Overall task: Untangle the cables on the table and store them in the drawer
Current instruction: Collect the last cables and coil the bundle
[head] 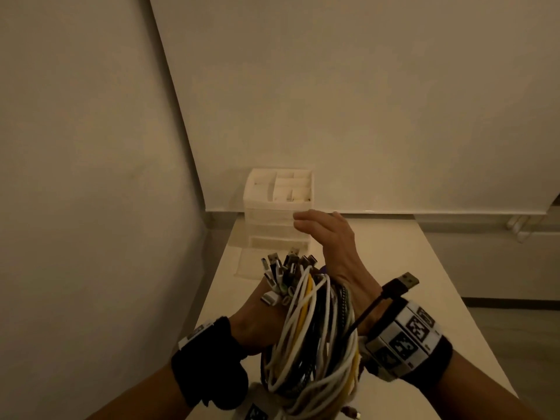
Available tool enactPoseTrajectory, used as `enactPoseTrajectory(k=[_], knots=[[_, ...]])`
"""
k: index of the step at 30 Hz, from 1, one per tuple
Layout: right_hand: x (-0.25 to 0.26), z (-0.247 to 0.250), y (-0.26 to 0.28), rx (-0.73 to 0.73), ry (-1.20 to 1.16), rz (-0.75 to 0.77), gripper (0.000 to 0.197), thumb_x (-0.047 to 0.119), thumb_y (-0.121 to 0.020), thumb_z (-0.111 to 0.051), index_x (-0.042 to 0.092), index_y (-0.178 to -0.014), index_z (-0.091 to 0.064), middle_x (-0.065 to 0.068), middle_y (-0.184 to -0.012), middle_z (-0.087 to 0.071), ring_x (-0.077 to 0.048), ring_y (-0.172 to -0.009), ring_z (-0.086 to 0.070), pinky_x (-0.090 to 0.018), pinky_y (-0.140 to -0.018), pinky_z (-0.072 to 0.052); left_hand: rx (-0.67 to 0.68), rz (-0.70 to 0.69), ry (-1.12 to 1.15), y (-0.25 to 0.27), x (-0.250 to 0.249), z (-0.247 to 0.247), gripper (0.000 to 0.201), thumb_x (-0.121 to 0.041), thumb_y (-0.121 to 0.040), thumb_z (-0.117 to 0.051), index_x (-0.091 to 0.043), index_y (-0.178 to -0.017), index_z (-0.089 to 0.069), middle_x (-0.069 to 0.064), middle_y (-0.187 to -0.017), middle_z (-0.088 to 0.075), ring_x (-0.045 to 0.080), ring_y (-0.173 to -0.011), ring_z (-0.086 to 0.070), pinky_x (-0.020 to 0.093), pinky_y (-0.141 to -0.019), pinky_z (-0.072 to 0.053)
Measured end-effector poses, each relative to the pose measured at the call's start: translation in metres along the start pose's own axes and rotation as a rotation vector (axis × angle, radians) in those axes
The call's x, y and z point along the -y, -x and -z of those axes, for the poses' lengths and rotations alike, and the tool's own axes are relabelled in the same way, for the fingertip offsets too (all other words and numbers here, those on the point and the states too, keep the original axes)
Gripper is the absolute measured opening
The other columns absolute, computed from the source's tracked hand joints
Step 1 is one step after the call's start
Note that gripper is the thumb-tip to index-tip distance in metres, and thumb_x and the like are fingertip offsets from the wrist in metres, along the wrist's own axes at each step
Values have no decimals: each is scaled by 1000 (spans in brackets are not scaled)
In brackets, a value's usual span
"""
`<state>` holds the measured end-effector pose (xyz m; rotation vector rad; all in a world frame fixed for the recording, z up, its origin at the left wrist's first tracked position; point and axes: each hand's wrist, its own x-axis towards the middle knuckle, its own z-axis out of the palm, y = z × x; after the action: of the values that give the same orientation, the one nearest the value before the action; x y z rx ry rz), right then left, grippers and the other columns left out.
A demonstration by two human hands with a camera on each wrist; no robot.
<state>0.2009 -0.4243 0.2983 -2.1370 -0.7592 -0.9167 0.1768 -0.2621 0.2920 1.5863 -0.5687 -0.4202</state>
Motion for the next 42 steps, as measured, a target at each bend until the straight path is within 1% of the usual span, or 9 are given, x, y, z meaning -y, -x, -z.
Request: enactPoseTrajectory(k=[7,13,18,22,25,29,33,36,42], knots=[[-1,10,7,241,97,41,63,70,-90,-22,30,-139,-23,4,-142,-33,-21,-132,-35,-47,-113,-20,-84,-91,-49,-3,3,-4,31,-48,-57,-53,-26,-77,-61,-15,-66,-69,-14,-72,-60,14,-78,-46],[-1,36,-3,520,-208,-455,25,31,-92,-56,26,-116,-49,1,-111,-50,-16,-88,-54,-27,-80,-49,-160,-48,51,-12,-1,1,9,-19,-86,-57,-20,-95,-60,-29,-82,-70,-12,-82,-63,7,-76,-46],[-11,66,42,179,-787,-707,56,6,-74,-58,18,-127,-48,-2,-125,-58,-30,-103,-62,-48,-90,-51,-446,-67,219,-28,-10,20,19,10,-87,-55,-2,-97,-65,16,-86,-67,22,-78,-66,25,-62,-56],[5,59,73,43,-560,-685,45,-6,-57,-47,18,-92,-64,-9,-92,-68,-27,-85,-66,-45,-79,-53,-544,-71,405,-40,-23,30,14,5,-94,-49,-3,-96,-60,20,-99,-55,34,-93,-52,33,-69,-58],[33,50,83,354,-427,-526,32,-5,-64,-49,17,-77,-67,0,-75,-70,-16,-73,-67,-30,-71,-53,-583,-121,466,-49,-32,31,14,5,-94,-48,-4,-90,-57,20,-98,-48,34,-94,-46,35,-70,-58],[47,10,84,883,-522,-549,24,25,-90,-57,21,-111,-66,5,-104,-71,-5,-92,-66,-26,-87,-53,-616,-179,525,-57,-43,17,18,5,-95,-46,-7,-85,-57,15,-79,-50,27,-73,-51,30,-59,-58],[45,-24,84,656,-680,-760,68,57,-79,-66,40,-139,-39,18,-132,-56,-1,-118,-55,-33,-101,-46,-631,-218,573,-58,-40,1,13,9,-91,-52,2,-100,-58,16,-81,-59,30,-76,-55,39,-67,-54],[43,-25,78,198,-1041,-959,90,57,-56,-84,32,-134,-47,11,-132,-60,-10,-122,-56,-35,-99,-48,-663,-194,634,-47,-31,-5,30,1,-82,-61,1,-113,-58,23,-101,-56,37,-95,-50,56,-82,-43],[52,-13,68,-346,-1396,-969,81,43,-52,-90,9,-121,-63,-17,-126,-63,-33,-117,-59,-52,-102,-46,-734,-128,662,-26,-3,-8,47,-4,-85,-58,6,-130,-47,22,-112,-53,33,-95,-48,52,-79,-41]])
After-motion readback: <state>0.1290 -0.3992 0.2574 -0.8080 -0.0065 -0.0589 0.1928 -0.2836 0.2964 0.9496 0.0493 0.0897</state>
